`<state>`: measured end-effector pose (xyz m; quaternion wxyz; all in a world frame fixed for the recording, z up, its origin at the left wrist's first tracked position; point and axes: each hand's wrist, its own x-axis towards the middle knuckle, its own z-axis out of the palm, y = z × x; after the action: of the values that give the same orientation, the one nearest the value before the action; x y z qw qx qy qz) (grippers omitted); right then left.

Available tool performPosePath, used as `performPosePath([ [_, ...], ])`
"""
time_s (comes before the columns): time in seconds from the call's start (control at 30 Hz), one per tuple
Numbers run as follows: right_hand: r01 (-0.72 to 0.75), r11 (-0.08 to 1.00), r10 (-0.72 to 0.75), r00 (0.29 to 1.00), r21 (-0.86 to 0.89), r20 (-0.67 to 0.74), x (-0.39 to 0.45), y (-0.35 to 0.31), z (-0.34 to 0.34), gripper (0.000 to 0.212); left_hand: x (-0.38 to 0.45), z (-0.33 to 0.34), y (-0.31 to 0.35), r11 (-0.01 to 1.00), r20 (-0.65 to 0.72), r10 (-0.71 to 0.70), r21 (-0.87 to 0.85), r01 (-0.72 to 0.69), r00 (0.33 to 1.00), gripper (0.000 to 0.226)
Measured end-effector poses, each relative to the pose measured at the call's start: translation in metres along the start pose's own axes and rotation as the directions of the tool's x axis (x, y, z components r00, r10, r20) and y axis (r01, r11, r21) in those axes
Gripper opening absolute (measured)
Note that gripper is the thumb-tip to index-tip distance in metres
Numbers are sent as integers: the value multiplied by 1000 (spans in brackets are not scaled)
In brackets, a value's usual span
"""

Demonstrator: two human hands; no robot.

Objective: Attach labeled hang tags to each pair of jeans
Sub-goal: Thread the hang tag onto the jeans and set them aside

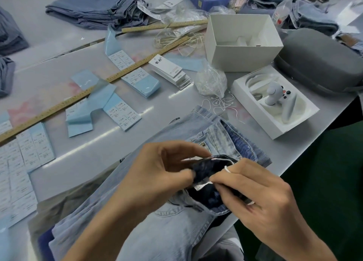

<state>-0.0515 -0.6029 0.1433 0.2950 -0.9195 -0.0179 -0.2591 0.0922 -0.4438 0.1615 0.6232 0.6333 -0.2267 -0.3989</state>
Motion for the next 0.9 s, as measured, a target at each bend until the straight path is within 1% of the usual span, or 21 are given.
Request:
performPosePath([
  [0.07, 19, 999, -19, 1000, -26, 24, 0, -1, 2, 9, 2, 4, -7, 999, -164, 35, -15, -38, 986, 38],
  [0.1, 38, 998, -37, 999, -41, 33, 0, -2, 4, 10, 3, 6, -10, 998, -226, 63, 12, -62, 972, 34],
  [0.13, 58, 997, -56, 998, -57, 38, 0, -2, 5, 10, 4, 8, -12, 995, -270, 99, 60, -85, 958, 30],
  [0.17, 72, 995, -69, 997, -72, 41, -1, -2, 6, 9, 3, 9, -13, 981, -295, 153, 162, -109, 943, 29],
  [0.2, 77, 993, -74, 996, -84, 42, -1, -2, 7, 9, 2, 10, -13, 945, -291, 226, 299, -136, 930, 31],
  [0.23, 74, 993, -71, 997, -88, 38, -1, -1, 8, 9, -1, 10, -10, 875, -243, 289, 460, -152, 926, 29],
  [0.27, 64, 994, -62, 998, -85, 31, -1, -1, 8, 9, -5, 10, -7, 786, -158, 310, 597, -160, 937, 21],
  [0.3, 50, 996, -48, 999, -76, 25, 0, 0, 8, 9, -10, 10, -5, 709, -74, 279, 688, -153, 957, 18],
  [0.33, 34, 997, -32, 999, -65, 21, 0, 1, 7, 9, -15, 10, -3, 649, -17, 233, 748, -142, 972, 21],
  [0.4, 6, 999, -6, 1000, -49, 9, 2, 1, 6, 8, -24, 10, 1, 580, -3, 182, 808, -105, 983, 30],
  [0.43, -2, 999, 2, 1000, -47, -1, 3, 1, 6, 8, -26, 9, 5, 567, -19, 150, 821, -71, 988, 33],
  [0.5, -22, 998, 21, 1000, -55, -17, 5, 0, 7, 8, -28, 9, 9, 576, -47, 97, 818, -18, 994, 44],
  [0.57, -42, 996, 40, 999, -73, -33, 7, -2, 10, 8, -27, 8, 8, 570, -60, 104, 821, -11, 993, 52],
  [0.6, -50, 995, 47, 998, -81, -44, 8, -3, 10, 7, -26, 9, 7, 575, -62, 131, 818, -25, 989, 50],
  [0.67, -61, 994, 56, 997, -88, -60, 9, -4, 10, 6, -24, 11, 4, 638, -50, 221, 763, -105, 974, 33],
  [0.73, -53, 995, 47, 997, -89, -66, 11, -5, 9, 6, -21, 11, 0, 678, -85, 329, 715, -173, 941, 16],
  [0.77, -49, 995, 43, 997, -91, -67, 11, -6, 9, 6, -20, 11, -4, 689, -98, 370, 696, -202, 924, 12],
  [0.83, -52, 994, 46, 997, -96, -63, 13, -8, 8, 6, -19, 11, -11, 718, -113, 433, 643, -267, 894, 9],
  [0.9, -91, 993, 88, 995, -79, -39, 14, -9, 8, 7, -20, 11, -19, 707, -142, 513, 629, -323, 846, 9],
])
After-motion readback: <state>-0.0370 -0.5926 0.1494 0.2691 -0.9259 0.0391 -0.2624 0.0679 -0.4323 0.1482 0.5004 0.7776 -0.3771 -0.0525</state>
